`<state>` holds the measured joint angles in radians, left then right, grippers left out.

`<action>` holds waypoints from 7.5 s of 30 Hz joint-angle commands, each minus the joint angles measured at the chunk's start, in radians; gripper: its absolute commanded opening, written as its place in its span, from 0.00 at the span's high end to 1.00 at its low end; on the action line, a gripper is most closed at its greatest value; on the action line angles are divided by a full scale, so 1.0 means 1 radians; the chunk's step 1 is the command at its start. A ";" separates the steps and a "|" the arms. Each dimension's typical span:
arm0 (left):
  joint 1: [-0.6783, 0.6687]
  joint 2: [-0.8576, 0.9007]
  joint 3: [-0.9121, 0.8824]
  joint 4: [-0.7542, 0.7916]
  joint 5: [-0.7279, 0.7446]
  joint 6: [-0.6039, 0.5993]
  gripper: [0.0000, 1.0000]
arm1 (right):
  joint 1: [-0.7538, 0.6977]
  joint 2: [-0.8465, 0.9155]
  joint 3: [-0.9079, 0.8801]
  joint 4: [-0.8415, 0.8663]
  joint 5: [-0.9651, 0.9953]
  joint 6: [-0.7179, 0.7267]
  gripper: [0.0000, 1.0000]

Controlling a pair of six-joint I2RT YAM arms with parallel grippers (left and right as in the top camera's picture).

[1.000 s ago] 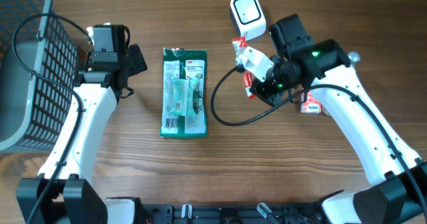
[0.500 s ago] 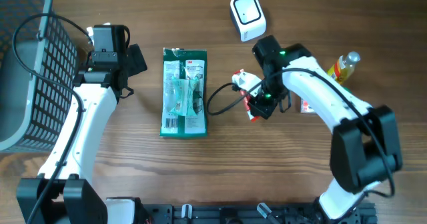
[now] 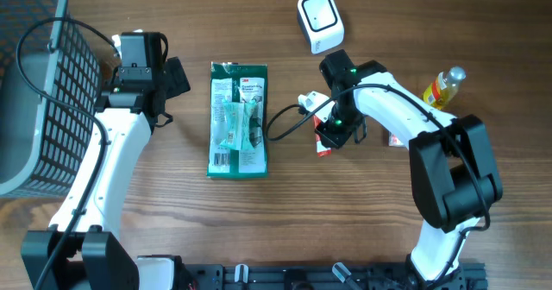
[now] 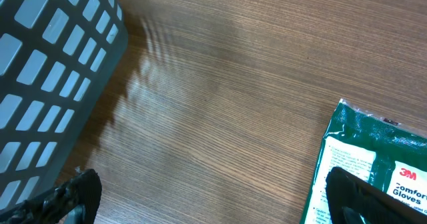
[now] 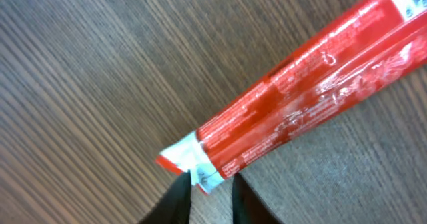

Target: Scan the item barcode

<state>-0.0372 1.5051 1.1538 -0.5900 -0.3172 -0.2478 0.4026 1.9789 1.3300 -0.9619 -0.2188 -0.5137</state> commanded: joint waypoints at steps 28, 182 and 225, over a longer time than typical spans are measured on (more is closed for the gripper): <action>0.005 -0.001 0.011 0.003 -0.009 0.009 0.00 | -0.007 0.012 -0.008 -0.013 -0.015 1.040 0.67; 0.005 -0.001 0.011 0.003 -0.009 0.009 0.00 | 0.028 0.286 0.144 1.206 1.217 -0.708 0.96; 0.005 -0.001 0.011 0.003 -0.009 0.009 0.00 | -0.208 -0.176 0.115 -0.341 0.424 0.718 0.96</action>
<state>-0.0368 1.5055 1.1538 -0.5888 -0.3172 -0.2478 0.1963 1.8027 1.4506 -1.2835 0.2306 0.1257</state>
